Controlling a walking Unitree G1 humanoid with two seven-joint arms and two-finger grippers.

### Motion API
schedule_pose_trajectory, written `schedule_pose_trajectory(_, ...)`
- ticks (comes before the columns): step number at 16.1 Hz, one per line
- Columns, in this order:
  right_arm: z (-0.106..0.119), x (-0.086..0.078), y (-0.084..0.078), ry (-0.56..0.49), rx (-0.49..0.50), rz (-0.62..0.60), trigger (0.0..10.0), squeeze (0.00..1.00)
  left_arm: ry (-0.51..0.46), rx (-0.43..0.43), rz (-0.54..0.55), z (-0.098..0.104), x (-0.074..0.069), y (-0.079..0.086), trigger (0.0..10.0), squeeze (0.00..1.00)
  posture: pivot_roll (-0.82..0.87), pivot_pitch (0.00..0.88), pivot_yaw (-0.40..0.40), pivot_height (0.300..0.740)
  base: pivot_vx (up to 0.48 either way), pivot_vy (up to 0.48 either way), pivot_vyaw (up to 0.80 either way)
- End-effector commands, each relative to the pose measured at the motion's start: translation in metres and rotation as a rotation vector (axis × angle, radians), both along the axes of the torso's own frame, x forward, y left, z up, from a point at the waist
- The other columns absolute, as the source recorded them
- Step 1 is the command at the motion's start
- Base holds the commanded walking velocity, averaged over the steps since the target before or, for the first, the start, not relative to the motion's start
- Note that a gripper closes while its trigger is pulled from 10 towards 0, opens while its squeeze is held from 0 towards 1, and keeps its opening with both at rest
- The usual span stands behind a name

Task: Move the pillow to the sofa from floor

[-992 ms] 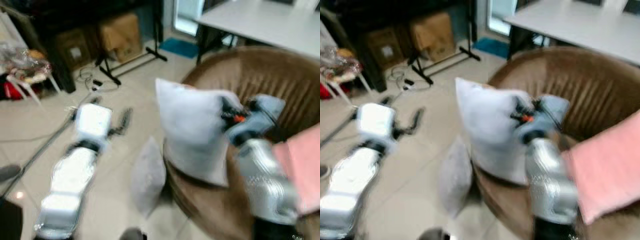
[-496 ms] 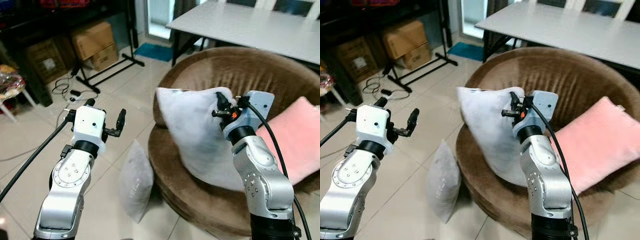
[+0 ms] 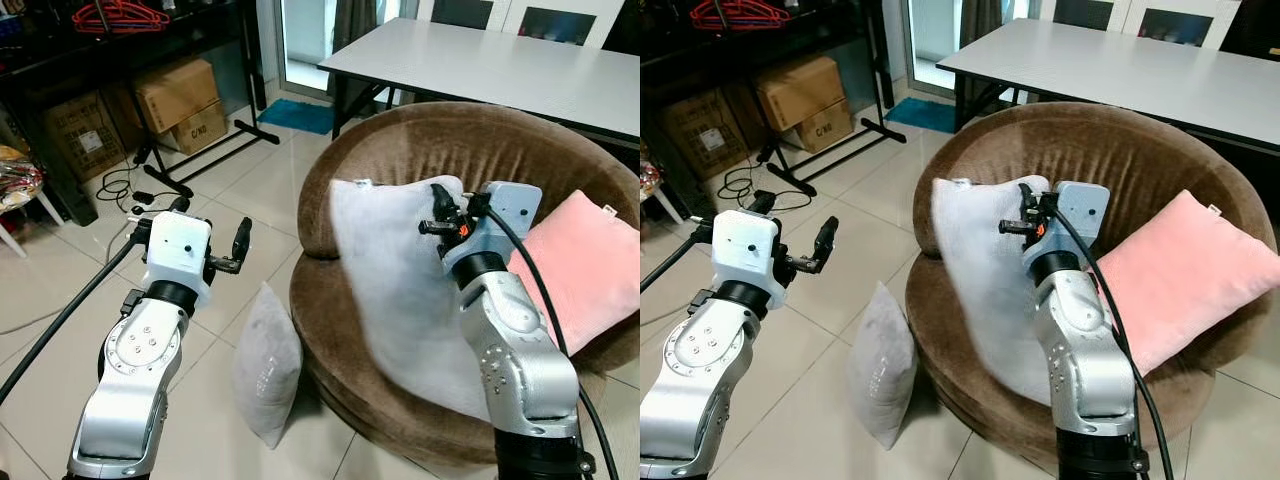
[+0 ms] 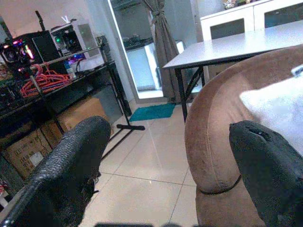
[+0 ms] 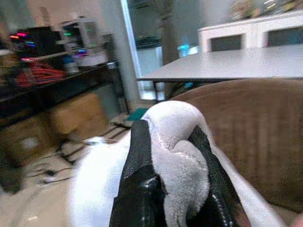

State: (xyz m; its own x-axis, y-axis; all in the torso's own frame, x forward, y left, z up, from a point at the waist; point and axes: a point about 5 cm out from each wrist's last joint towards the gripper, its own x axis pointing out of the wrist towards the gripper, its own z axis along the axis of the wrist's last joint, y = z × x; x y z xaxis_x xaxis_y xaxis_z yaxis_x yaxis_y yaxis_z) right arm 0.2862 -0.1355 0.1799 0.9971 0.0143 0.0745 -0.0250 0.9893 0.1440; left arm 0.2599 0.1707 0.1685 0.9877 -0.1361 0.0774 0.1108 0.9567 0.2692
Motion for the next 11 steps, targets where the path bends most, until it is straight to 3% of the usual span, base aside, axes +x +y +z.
schedule_pose_trajectory(1, 0.009, 0.0014, 0.002, -0.058, -0.017, -0.024, 10.0, 0.0, -0.009, 0.005, 0.004, 0.002, 0.0009, 0.0001, 10.0, 0.0, -0.02, 0.0, 0.037, 0.74, 0.0, 0.0, 0.0)
schedule_pose_trajectory(7, 0.0048, 0.0033, 0.0044, -0.037, -0.031, -0.02, 10.0, 0.0, -0.009, 0.002, 0.003, 0.0018, 0.0002, -0.0006, 10.0, 0.0, -0.02, 0.0, 0.033, 0.74, 0.0, 0.0, 0.0)
schedule_pose_trajectory(9, 0.0034, 0.0029, 0.003, -0.035, 0.013, -0.01, 10.0, 0.0, -0.009, 0.001, 0.004, 0.0014, -0.0004, -0.0006, 10.0, 0.0, -0.02, 0.0, 0.033, 0.74, 0.0, 0.0, 0.0)
schedule_pose_trajectory(11, 0.0026, -0.0015, 0.003, -0.03, 0.136, 0.096, 10.0, 0.0, -0.01, 0.002, 0.004, 0.0014, -0.0012, -0.0001, 10.0, 0.0, -0.02, 0.0, 0.031, 0.74, 0.0, 0.0, 0.0)
